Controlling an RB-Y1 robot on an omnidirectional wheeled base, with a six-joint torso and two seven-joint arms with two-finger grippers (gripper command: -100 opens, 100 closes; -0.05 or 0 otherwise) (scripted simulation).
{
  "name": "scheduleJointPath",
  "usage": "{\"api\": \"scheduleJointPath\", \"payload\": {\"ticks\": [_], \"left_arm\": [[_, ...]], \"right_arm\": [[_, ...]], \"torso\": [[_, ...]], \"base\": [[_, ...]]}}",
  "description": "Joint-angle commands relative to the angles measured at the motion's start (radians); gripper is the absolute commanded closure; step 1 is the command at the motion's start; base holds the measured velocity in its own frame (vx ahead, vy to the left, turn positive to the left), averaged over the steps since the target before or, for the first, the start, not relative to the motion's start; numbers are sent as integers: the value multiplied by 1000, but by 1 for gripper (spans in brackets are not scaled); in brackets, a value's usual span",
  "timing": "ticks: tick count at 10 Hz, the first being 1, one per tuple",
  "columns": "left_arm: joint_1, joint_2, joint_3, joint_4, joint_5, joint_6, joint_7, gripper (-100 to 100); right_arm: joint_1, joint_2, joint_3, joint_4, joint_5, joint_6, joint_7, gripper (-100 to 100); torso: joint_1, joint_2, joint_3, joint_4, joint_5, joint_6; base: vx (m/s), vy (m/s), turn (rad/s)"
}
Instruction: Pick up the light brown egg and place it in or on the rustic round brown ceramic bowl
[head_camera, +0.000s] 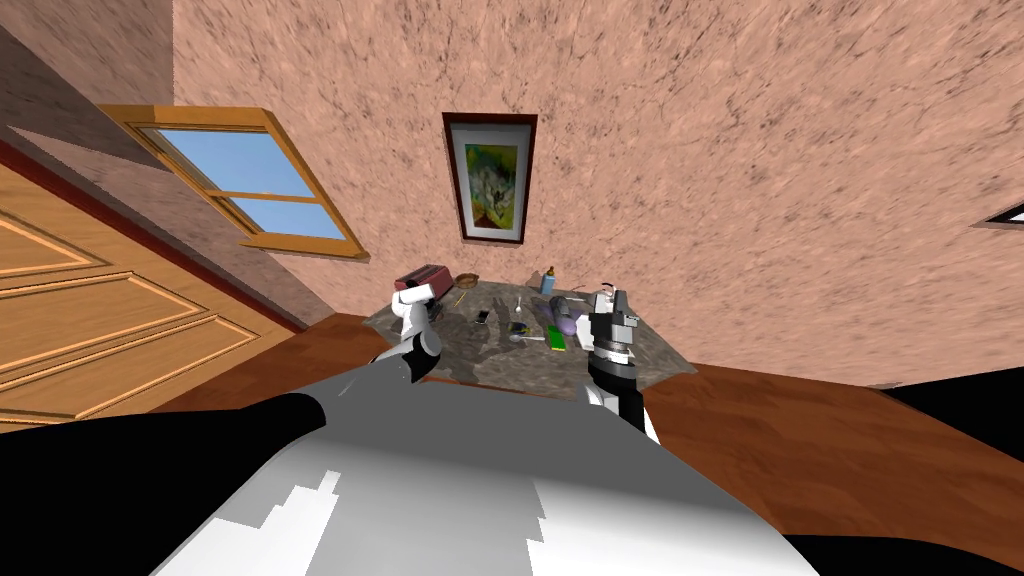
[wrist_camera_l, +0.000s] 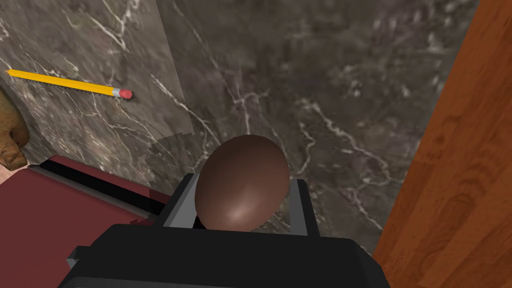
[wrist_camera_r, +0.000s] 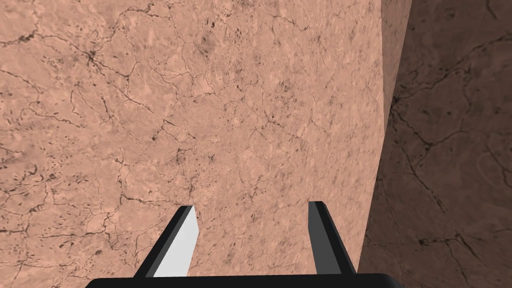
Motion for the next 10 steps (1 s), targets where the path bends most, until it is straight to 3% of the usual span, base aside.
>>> {"api": "scheduleJointPath", "payload": {"ticks": [1,2,4,5,7,8,9,10], "left_arm": [[9,-4,-5,-42,2,8,5,100],[56,4,-54,-74,46,52,55,100],[77,4,-69,-132,46,52,64,100],[125,12,-116,-164,90,95,113,100],[144,12,-134,-221,90,95,123,100],[193,19,-180,-251,134,139,171,100],[212,19,-198,-279,134,139,182,100],[212,19,-198,-307,134,139,182,100]], "right_arm": [[0,0,0,0,0,0,0,0],[0,0,0,0,0,0,0,0],[0,0,0,0,0,0,0,0],[0,0,0,0,0,0,0,0],[0,0,0,0,0,0,0,0],[0,0,0,0,0,0,0,0],[0,0,0,0,0,0,0,0],[0,0,0,0,0,0,0,0]], "torso": [[0,0,0,0,0,0],[-2,1,1,1,0,1],[-1,0,0,0,0,2],[-2,0,1,1,-1,1],[-1,0,0,0,0,2],[-2,1,1,1,-1,2],[-2,0,1,1,-1,3],[-2,0,0,1,-1,2]], "base": [[0,2,25],[14,37,-121],[14,32,-54],[24,46,-110],[15,33,-40],[19,38,-116],[16,44,-96],[3,20,-3]]}}
